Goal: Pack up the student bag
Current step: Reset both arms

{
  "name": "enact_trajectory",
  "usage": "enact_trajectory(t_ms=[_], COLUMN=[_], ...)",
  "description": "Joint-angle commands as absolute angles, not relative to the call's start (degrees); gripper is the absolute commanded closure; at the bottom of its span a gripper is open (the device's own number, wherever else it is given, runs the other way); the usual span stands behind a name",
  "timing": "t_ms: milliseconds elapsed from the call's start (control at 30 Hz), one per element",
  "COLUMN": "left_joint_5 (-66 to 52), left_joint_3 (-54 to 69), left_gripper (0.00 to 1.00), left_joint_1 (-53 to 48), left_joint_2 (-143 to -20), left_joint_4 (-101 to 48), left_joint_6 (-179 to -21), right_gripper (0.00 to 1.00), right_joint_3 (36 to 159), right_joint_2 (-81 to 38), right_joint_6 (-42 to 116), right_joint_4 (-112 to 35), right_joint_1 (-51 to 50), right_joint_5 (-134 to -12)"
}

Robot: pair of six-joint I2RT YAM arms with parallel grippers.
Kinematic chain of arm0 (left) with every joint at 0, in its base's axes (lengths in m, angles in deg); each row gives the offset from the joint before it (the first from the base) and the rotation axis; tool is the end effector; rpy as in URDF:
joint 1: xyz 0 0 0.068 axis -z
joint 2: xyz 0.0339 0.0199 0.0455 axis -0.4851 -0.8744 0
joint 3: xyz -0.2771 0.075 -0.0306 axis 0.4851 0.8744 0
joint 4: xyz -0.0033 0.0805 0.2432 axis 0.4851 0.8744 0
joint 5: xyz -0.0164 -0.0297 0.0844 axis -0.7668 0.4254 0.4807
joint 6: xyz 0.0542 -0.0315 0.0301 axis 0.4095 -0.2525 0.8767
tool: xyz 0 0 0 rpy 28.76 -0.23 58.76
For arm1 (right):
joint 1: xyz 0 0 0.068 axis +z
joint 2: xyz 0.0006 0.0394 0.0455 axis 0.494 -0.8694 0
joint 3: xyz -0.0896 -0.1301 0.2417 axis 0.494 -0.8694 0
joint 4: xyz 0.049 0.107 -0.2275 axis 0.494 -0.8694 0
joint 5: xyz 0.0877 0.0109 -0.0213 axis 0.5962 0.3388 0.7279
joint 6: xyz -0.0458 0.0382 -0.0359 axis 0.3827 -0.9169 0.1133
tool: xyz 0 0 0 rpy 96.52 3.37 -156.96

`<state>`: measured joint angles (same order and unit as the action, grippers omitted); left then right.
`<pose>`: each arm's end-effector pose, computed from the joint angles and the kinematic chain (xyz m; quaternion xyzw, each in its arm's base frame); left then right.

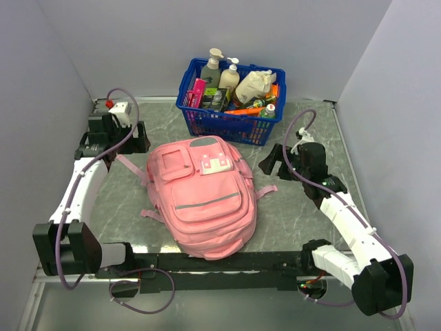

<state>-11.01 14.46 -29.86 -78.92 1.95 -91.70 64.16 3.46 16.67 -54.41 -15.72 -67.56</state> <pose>0.2889 -0.0079 0.3363 0.0166 0.8794 -0.1054 0.4640 0.2125 0.0656 0.2830 0.0428 0.8617 0.2649 0.4308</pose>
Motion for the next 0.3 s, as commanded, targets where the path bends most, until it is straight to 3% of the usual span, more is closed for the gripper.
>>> enact_trajectory(t_ms=[0, 267], left_joint_5=[-11.9, -18.0], left_joint_3=[17.4, 22.7], left_gripper=[0.04, 0.04], left_joint_1=[-31.3, -33.0], left_joint_2=[-79.9, -79.3], left_joint_4=[-6.2, -9.1], left_joint_6=[-95.5, -93.3], right_gripper=[0.00, 0.00], right_joint_3=[66.4, 64.8], right_joint_2=[5.1, 6.5], right_joint_6=[17.9, 18.2], right_joint_4=[-53.6, -53.0], right_joint_1=[-15.5, -15.5], right_joint_5=[-71.7, -74.3])
